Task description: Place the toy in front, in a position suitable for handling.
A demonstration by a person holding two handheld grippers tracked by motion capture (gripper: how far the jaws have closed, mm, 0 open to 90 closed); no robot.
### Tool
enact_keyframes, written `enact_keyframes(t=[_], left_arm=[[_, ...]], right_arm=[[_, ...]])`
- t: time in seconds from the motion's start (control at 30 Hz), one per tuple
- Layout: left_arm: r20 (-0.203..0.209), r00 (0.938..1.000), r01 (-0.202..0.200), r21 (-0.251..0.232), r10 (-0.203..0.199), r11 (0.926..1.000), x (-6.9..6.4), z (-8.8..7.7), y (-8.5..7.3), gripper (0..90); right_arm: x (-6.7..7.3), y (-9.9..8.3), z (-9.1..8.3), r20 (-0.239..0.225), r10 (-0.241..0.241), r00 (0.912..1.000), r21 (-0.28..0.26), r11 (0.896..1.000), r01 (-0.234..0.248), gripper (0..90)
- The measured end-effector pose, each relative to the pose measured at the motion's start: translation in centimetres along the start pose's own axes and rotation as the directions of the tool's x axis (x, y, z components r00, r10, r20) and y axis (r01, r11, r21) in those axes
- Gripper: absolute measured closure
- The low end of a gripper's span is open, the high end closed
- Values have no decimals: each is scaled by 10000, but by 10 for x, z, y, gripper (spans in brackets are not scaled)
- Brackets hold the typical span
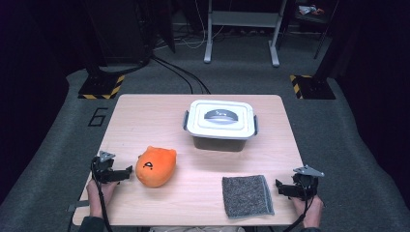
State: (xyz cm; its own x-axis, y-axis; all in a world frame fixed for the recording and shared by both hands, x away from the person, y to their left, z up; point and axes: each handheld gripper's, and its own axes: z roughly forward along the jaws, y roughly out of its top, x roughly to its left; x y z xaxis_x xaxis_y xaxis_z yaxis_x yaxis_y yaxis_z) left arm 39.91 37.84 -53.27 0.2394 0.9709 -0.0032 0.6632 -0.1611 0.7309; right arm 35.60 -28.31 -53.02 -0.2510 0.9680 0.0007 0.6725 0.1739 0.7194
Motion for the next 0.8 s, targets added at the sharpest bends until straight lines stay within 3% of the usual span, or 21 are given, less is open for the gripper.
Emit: enact_keyframes(t=[0.8], left_arm=[[3, 10000, -35, -14, 35, 10000, 0, 0, 0, 15]], right_arm=[[0, 1, 0, 0, 25, 10000, 137, 9999, -25, 0]])
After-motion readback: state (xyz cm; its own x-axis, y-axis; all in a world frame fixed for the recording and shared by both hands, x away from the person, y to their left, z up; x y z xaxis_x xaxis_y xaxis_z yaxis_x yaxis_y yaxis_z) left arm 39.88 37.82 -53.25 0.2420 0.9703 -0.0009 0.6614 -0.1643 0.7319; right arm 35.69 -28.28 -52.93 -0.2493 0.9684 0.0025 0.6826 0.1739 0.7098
